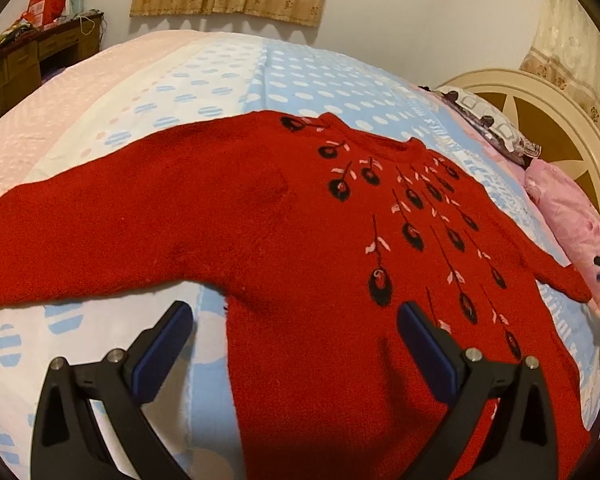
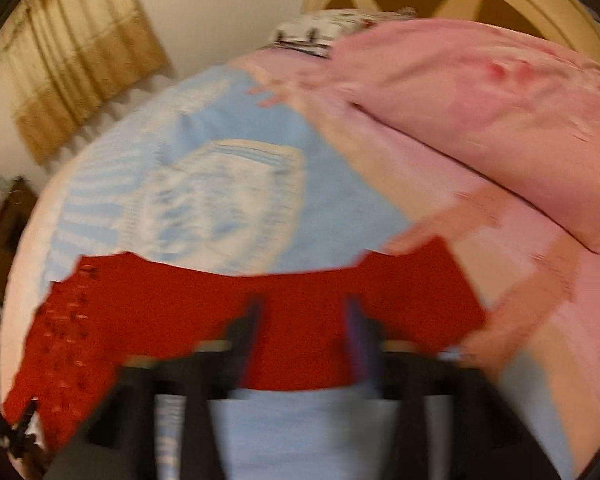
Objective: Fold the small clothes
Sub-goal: 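Lift the sleeve cuff with the right tool and carry it across the body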
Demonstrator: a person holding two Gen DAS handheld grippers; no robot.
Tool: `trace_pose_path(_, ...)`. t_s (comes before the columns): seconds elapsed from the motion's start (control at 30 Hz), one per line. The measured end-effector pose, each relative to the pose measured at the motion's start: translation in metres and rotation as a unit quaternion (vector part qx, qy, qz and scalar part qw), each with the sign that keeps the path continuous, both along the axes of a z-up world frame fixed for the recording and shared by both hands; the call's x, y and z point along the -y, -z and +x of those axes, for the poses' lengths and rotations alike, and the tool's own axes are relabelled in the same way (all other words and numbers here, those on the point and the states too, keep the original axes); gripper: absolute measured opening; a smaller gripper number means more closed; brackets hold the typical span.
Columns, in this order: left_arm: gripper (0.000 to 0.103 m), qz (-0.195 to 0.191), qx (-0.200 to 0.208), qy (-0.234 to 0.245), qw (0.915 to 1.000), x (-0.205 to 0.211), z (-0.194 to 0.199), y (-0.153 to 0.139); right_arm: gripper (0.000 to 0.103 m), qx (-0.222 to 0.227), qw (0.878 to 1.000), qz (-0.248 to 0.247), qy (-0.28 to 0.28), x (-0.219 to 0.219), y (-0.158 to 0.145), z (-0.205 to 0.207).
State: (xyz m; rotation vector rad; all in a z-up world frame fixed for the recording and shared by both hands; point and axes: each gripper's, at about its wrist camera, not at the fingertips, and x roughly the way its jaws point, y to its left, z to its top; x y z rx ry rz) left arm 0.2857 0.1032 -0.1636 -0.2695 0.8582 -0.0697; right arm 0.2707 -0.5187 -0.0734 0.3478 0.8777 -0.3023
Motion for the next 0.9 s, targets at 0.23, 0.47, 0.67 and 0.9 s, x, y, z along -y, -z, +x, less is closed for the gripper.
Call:
trace_pose_path(0.23, 0.103, 0.007, -0.002, 0.005, 1.0000, 0.003, 0.000, 0.001, 0.073, -0.038, 0.996, 0.000, 0.086, 0.074, 0.036, -0.025)
trace_pose_path(0.47, 0.103, 0.007, -0.013, 0.001, 0.9999, 0.003, 0.001, 0.005, 0.062, -0.012, 0.998, 0.043, 0.051, 0.093, 0.054, -0.014)
trace_pose_path(0.67, 0.103, 0.004, -0.015, 0.002, 0.9999, 0.002, 0.002, 0.006, 0.018, -0.017, 1.000, 0.009, -0.006, 0.046, 0.042, 0.005)
trace_pose_path(0.9, 0.103, -0.001, -0.010, 0.003, 0.9999, 0.003, -0.001, 0.005, 0.017, 0.072, 0.991, 0.009, -0.112, -0.057, -0.037, 0.024)
